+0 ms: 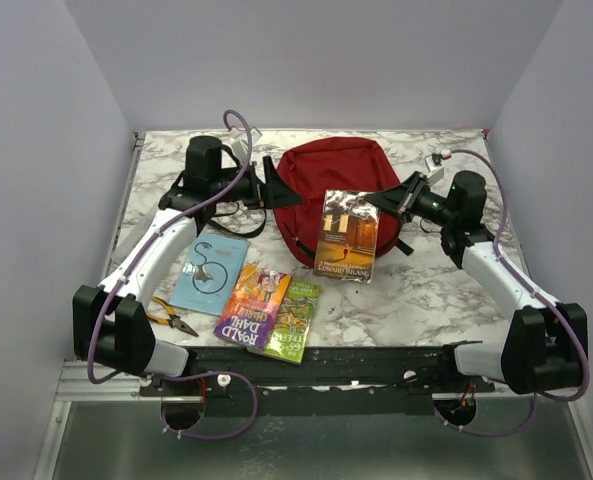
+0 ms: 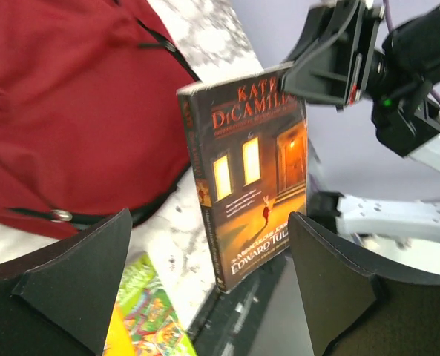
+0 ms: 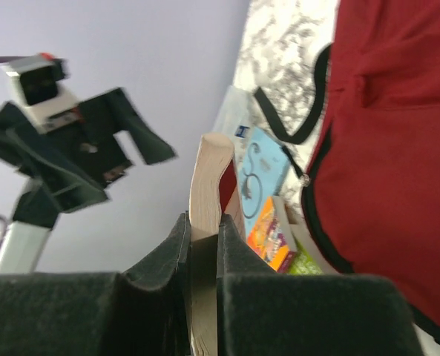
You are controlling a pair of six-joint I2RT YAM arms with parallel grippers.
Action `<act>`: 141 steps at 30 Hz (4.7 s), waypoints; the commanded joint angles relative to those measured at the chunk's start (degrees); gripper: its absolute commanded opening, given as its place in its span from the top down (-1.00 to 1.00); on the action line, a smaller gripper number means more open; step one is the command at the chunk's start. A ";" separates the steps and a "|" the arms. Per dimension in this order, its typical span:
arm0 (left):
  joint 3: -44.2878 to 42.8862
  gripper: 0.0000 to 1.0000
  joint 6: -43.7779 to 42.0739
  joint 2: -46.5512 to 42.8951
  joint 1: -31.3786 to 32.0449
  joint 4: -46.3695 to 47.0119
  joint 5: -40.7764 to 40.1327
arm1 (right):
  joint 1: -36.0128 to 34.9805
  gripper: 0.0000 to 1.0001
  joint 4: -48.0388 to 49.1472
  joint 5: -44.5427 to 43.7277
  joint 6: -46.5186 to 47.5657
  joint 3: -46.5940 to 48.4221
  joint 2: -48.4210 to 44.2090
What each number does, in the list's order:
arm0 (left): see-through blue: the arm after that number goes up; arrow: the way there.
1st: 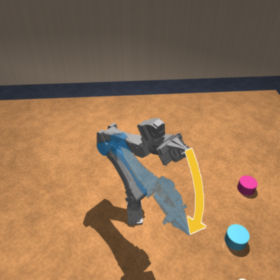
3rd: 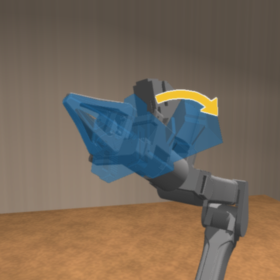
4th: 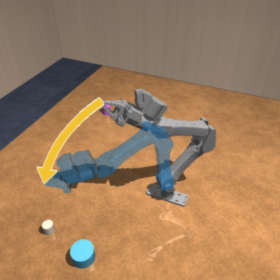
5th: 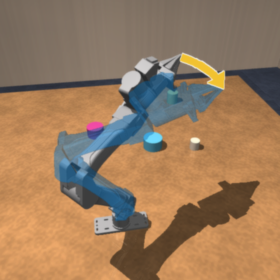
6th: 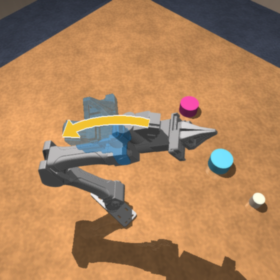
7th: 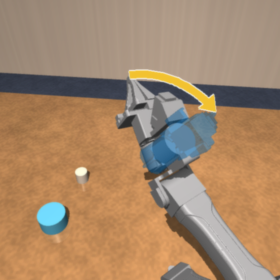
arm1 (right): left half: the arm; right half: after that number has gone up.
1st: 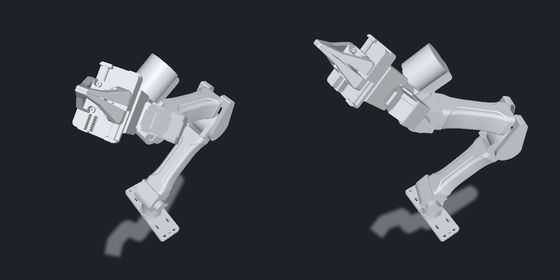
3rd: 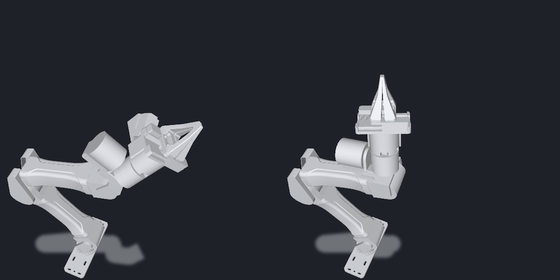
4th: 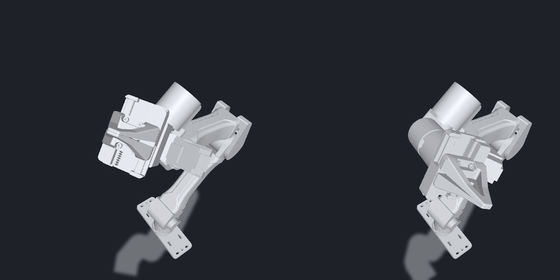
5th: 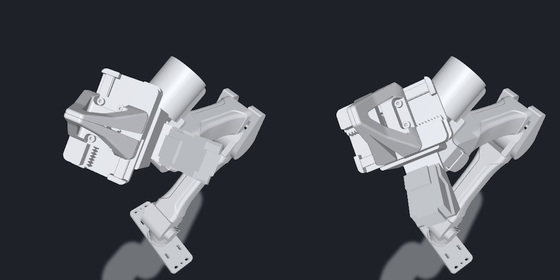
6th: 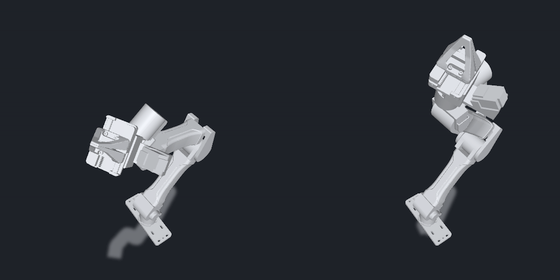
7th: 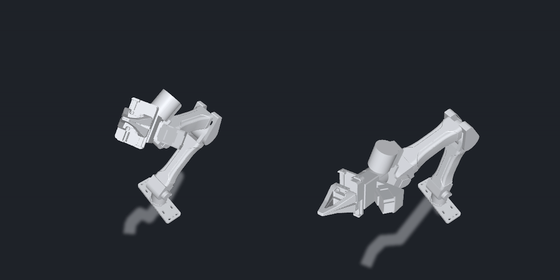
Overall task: Pack the student bag
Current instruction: Pick up the book from the center of the board, then place the book in the student bag.
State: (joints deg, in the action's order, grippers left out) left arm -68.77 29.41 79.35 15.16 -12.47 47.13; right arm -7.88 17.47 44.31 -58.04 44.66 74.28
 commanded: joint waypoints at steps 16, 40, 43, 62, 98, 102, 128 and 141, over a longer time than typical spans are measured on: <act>2.06 0.07 15.80 7.83 10.15 18.31 19.53 | 1.58 0.99 33.62 11.02 -26.19 -1.60 2.31; 13.22 1.00 40.32 0.32 -2.75 51.97 19.17 | -17.37 -0.91 40.04 -15.09 -25.55 -9.68 9.68; 16.03 1.00 51.24 2.53 -6.21 66.64 18.56 | -23.09 -1.00 42.38 -21.48 -24.34 -12.10 8.69; 28.04 1.00 72.62 7.62 -14.63 99.96 4.26 | -44.00 -0.93 65.15 -52.07 -21.53 -10.47 19.04; 17.89 -0.42 32.11 -0.78 -7.10 34.39 3.90 | -27.03 0.99 -28.51 -87.44 8.57 1.28 -15.98; 13.41 -0.42 21.79 0.24 0.70 24.22 0.63 | -23.14 0.99 -30.93 -89.66 18.41 -2.91 -23.78; -24.44 -0.60 -28.37 35.62 37.23 -15.54 -39.92 | -22.60 0.99 -49.84 -90.32 18.67 -1.53 -38.02; -38.19 -0.04 -25.00 45.51 37.14 -21.32 -34.63 | -22.57 0.99 -57.83 -84.76 14.31 3.39 -37.90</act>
State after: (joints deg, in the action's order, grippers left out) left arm -103.53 3.57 122.98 52.25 -30.28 10.04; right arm -30.41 -36.93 -41.82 -41.47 44.12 35.88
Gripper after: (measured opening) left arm 0.592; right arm 0.141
